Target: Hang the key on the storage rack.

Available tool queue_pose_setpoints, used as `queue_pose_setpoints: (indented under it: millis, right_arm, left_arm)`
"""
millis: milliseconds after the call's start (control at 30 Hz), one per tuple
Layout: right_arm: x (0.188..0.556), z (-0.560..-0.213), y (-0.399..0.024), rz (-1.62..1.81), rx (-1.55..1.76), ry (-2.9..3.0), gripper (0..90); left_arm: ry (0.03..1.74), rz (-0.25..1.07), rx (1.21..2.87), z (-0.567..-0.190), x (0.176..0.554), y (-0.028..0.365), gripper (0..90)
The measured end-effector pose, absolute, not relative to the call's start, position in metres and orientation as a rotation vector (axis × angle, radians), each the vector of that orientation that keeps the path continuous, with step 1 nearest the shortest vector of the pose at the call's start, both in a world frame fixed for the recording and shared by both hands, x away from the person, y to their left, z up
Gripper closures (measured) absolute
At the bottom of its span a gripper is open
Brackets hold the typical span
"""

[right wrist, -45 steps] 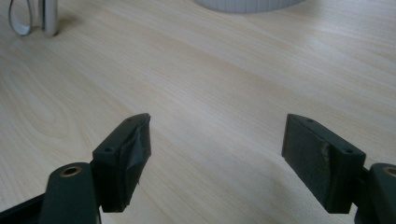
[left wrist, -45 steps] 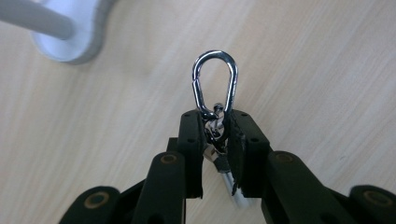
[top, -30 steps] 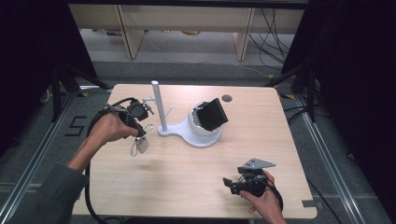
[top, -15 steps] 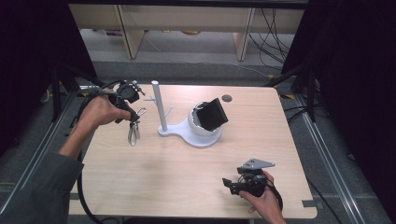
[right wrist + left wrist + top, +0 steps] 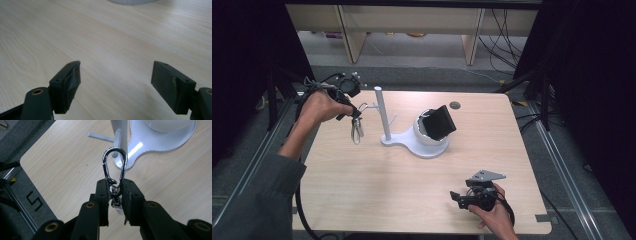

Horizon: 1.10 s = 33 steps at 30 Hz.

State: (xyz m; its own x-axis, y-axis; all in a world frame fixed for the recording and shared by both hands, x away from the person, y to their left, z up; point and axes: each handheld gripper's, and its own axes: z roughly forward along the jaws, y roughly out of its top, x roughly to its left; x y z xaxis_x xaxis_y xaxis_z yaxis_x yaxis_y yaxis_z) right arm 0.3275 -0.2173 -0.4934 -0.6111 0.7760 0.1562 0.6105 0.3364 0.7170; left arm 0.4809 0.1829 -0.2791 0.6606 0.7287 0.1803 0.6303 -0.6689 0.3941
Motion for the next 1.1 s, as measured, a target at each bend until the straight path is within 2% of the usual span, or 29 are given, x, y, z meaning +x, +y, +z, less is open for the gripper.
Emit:
queue_pose_setpoints:
  millis: [1100]
  right_arm:
    - [0.326, -0.494, -0.214, 1.157, 1.301, 2.398, 24.4]
  left_arm:
    - [1.089, 0.471, 2.584, -0.308, 0.504, 0.163, 74.9]
